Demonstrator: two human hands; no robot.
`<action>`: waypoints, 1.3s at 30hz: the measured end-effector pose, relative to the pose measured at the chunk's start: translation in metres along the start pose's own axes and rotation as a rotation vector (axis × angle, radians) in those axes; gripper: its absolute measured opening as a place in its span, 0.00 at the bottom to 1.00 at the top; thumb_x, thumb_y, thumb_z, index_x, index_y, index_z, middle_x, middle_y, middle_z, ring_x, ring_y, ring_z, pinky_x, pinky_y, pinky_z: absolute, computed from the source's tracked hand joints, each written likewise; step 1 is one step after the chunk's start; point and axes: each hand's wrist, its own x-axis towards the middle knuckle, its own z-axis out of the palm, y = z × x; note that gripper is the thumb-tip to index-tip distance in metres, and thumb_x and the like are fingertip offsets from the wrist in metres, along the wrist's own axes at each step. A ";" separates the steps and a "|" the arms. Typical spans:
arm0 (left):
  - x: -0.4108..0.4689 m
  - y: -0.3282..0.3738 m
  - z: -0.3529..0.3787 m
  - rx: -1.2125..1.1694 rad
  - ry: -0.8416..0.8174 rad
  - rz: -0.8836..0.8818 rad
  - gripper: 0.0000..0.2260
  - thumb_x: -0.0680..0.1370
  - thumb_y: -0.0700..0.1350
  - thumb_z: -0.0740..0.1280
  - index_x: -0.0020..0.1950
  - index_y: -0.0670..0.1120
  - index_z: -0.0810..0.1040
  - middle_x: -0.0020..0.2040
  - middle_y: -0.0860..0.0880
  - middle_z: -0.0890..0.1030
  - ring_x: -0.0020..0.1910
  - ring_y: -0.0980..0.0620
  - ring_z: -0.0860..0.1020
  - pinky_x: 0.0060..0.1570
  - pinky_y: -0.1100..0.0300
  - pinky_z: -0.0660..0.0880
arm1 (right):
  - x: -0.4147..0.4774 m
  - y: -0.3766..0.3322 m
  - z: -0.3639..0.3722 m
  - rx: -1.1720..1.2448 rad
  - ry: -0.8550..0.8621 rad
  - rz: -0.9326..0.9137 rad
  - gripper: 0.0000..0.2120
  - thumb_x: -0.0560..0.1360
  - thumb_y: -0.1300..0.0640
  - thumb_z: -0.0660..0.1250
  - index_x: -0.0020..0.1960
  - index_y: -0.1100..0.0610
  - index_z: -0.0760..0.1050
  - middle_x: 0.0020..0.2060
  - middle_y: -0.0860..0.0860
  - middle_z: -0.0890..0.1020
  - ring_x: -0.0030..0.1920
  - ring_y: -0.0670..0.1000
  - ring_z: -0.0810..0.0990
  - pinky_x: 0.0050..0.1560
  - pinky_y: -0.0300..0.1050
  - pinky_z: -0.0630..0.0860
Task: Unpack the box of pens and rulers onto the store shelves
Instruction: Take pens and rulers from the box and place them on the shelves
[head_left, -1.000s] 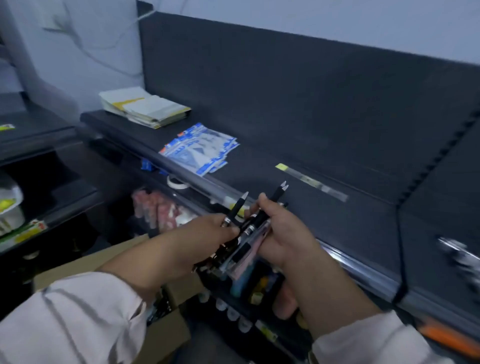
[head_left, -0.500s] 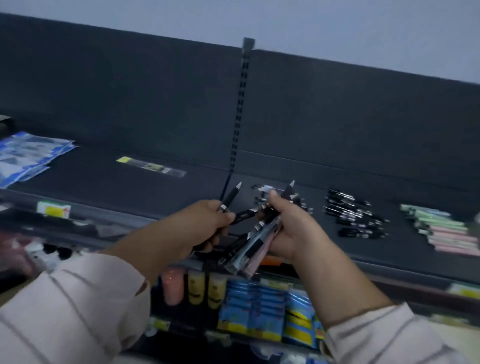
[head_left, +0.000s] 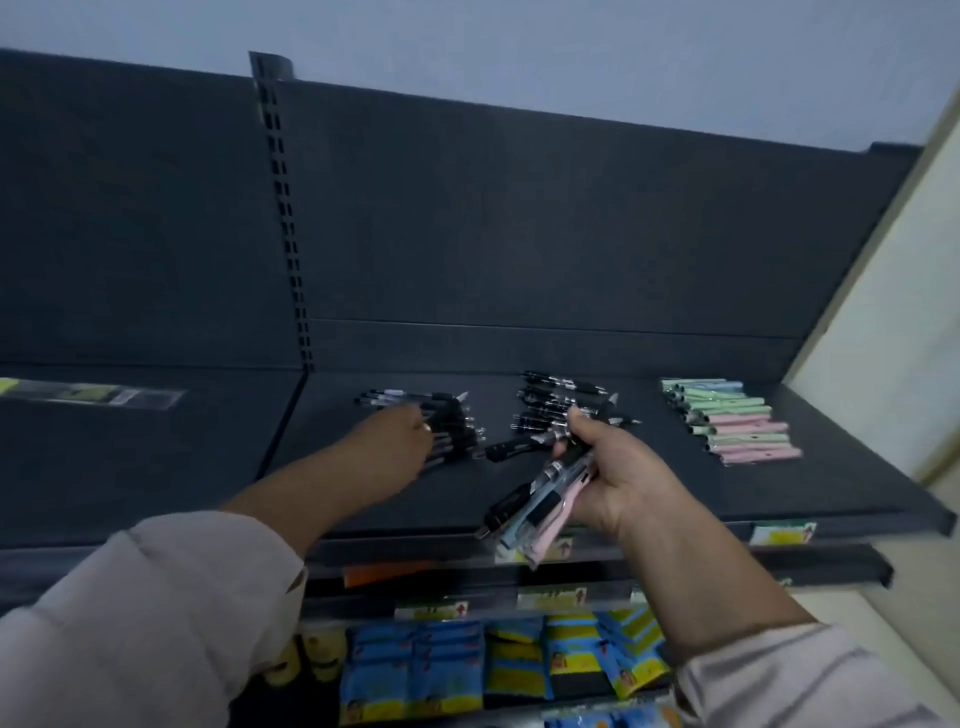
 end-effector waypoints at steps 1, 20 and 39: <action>0.012 -0.004 0.001 0.110 0.019 0.061 0.09 0.81 0.43 0.56 0.47 0.43 0.73 0.39 0.48 0.73 0.34 0.54 0.70 0.32 0.61 0.67 | 0.009 -0.006 -0.001 0.004 0.018 -0.014 0.12 0.78 0.59 0.65 0.38 0.60 0.70 0.29 0.54 0.73 0.16 0.50 0.73 0.18 0.44 0.73; 0.113 0.051 0.056 -0.171 0.021 0.208 0.10 0.78 0.51 0.64 0.58 0.51 0.77 0.53 0.55 0.79 0.53 0.58 0.77 0.51 0.67 0.71 | 0.135 -0.077 -0.013 -0.104 -0.055 0.056 0.09 0.78 0.58 0.64 0.43 0.63 0.75 0.26 0.57 0.79 0.23 0.54 0.79 0.25 0.48 0.77; 0.111 0.125 0.147 -0.617 0.029 -0.122 0.15 0.74 0.35 0.69 0.58 0.44 0.76 0.43 0.45 0.80 0.33 0.54 0.75 0.25 0.66 0.69 | 0.202 -0.141 -0.058 -0.314 -0.284 0.299 0.15 0.77 0.54 0.66 0.55 0.67 0.76 0.52 0.64 0.81 0.48 0.62 0.81 0.40 0.61 0.76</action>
